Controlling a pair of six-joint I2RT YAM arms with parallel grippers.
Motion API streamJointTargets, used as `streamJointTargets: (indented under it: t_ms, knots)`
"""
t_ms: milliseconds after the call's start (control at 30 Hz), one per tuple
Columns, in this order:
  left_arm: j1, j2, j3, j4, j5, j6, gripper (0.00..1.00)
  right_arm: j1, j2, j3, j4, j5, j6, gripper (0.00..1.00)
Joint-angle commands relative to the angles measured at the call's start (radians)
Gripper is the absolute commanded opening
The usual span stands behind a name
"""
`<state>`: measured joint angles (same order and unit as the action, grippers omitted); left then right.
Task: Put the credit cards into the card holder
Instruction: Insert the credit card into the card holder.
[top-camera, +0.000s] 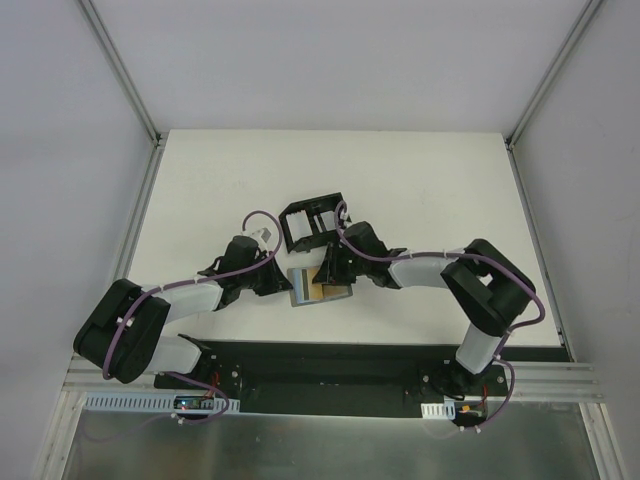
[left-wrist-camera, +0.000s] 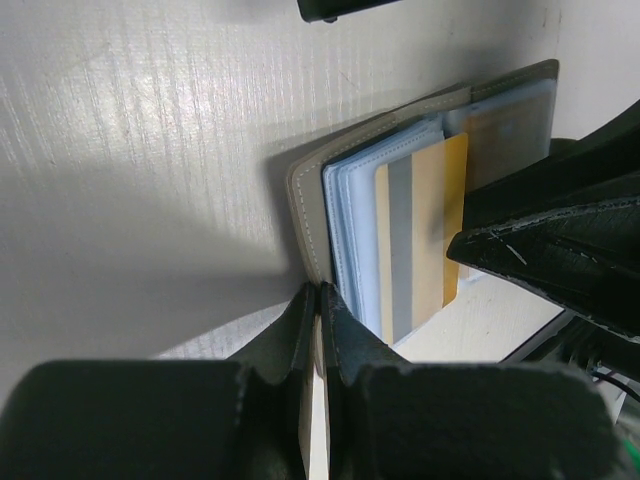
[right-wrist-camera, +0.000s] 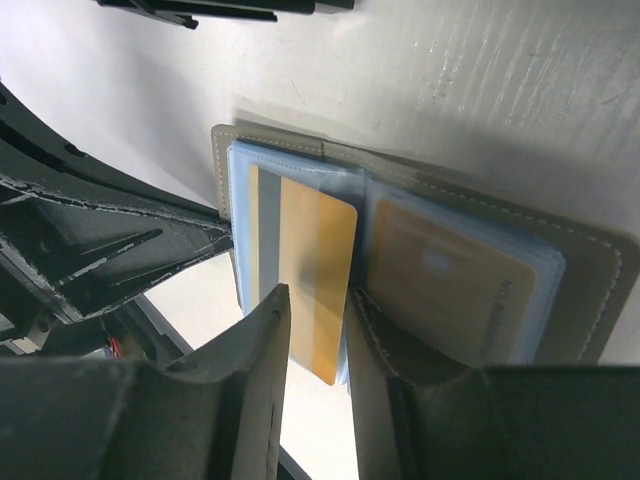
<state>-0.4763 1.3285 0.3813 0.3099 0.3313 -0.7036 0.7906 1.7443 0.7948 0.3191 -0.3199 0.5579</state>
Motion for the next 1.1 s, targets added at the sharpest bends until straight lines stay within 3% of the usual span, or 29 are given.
streamJointTargets:
  t_ms: [0,300,667,1067]
  knots:
    - [0.001,0.006,0.011,0.02,0.003,-0.002,0.0,0.042,0.003,0.093,-0.092,0.013,-0.09,0.29]
    - [0.001,0.006,0.018,0.021,0.006,0.0,0.0,0.09,0.026,0.236,-0.314,0.074,-0.196,0.34]
    - [0.001,-0.021,0.001,0.02,0.009,-0.01,0.0,0.087,-0.049,0.21,-0.374,0.194,-0.237,0.43]
    - [0.001,-0.107,-0.012,0.02,0.032,-0.043,0.0,0.205,-0.078,0.219,-0.399,0.355,-0.3,0.52]
